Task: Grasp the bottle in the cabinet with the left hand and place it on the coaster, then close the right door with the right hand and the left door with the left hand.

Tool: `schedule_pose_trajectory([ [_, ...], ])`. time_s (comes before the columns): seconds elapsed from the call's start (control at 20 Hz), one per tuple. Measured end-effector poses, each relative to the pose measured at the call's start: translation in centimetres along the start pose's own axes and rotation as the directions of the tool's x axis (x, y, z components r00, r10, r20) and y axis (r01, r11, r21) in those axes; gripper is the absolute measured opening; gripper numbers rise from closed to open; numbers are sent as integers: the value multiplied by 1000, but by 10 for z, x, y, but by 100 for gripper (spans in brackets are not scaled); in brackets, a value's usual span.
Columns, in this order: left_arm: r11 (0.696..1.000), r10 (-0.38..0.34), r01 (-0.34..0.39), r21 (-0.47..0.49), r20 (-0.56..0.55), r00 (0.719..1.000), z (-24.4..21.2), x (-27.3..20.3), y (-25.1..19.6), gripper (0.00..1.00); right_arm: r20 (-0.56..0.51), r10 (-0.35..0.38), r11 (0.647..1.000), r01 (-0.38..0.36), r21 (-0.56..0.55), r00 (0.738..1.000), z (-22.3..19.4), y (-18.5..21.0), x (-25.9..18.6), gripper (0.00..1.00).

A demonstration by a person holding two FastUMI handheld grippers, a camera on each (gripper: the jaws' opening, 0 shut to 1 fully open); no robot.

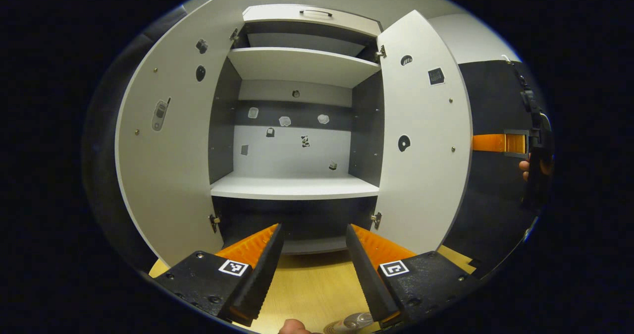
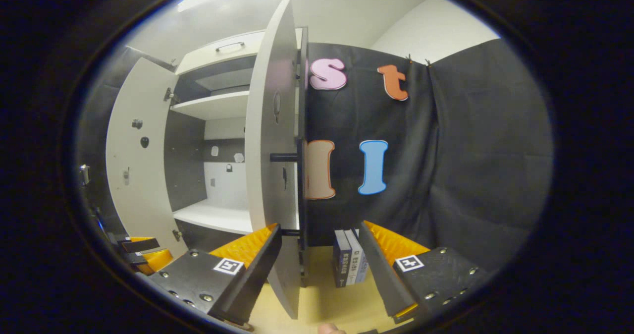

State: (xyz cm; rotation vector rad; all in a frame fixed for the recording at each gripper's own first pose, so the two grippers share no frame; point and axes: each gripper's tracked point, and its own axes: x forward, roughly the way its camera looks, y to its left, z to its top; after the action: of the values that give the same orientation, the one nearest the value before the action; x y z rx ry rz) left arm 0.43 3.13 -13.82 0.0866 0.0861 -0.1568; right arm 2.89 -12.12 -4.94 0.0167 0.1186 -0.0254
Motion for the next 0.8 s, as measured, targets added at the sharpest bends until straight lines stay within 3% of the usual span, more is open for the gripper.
schedule_pose_trajectory([
  [0.45, 992, 126, -126, 5, -15, 992, -3, -24, 46, 81, -4, 186, 982, -186, 17, 983, -4, 77, 17, 93],
  [0.8, 981, 191, -191, -3, -31, 981, -7, -42, 66, 81, -19, 236, 971, -235, 31, 972, -7, 99, 33, 96],
])
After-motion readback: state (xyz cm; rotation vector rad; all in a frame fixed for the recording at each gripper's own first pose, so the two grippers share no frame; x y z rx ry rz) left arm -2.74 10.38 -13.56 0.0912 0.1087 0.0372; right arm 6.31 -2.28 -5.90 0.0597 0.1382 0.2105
